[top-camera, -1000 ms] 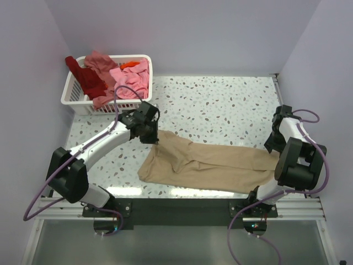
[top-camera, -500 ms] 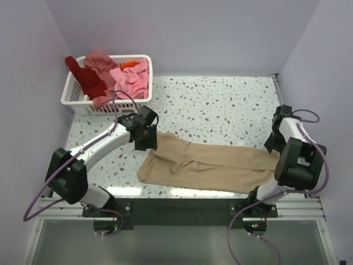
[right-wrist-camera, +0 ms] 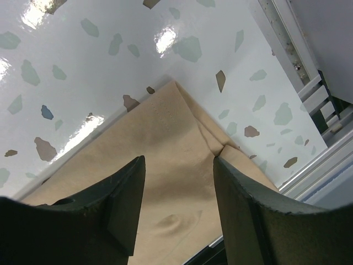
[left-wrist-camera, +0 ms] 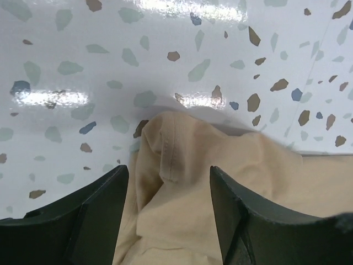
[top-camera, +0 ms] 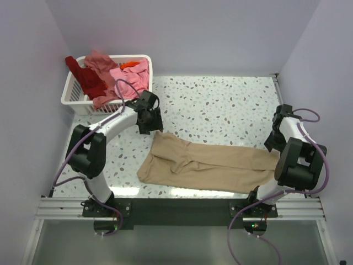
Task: Fold and stack the t-shirts
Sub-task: Fold the tshirt
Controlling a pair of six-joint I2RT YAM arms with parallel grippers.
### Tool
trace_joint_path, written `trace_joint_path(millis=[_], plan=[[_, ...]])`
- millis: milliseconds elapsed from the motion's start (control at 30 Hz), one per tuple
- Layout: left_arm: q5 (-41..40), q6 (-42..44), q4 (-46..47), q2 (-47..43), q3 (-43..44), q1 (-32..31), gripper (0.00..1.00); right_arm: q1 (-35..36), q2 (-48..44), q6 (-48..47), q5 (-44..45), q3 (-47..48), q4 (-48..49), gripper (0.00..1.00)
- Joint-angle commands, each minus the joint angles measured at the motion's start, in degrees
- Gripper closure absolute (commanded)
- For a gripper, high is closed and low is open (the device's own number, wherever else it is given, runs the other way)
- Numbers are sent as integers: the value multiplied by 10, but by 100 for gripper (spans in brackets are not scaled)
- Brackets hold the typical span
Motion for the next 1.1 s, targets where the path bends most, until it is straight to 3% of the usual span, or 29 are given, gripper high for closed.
trace_joint_path(millis=[0, 300, 500, 733, 1067], plan=[[32, -8, 50, 31, 17, 0, 35, 1, -21, 2, 4, 15, 9, 44], [60, -30, 99, 82, 11, 1, 43, 0, -1, 13, 29, 25, 18, 43], [61, -28, 104, 113, 22, 5, 55, -5, 30, 16, 30, 25, 56, 41], [48, -25, 100, 125, 29, 12, 90, -6, 68, 9, 21, 25, 114, 44], [50, -28, 104, 93, 20, 18, 99, -11, 94, 3, 34, 7, 146, 46]])
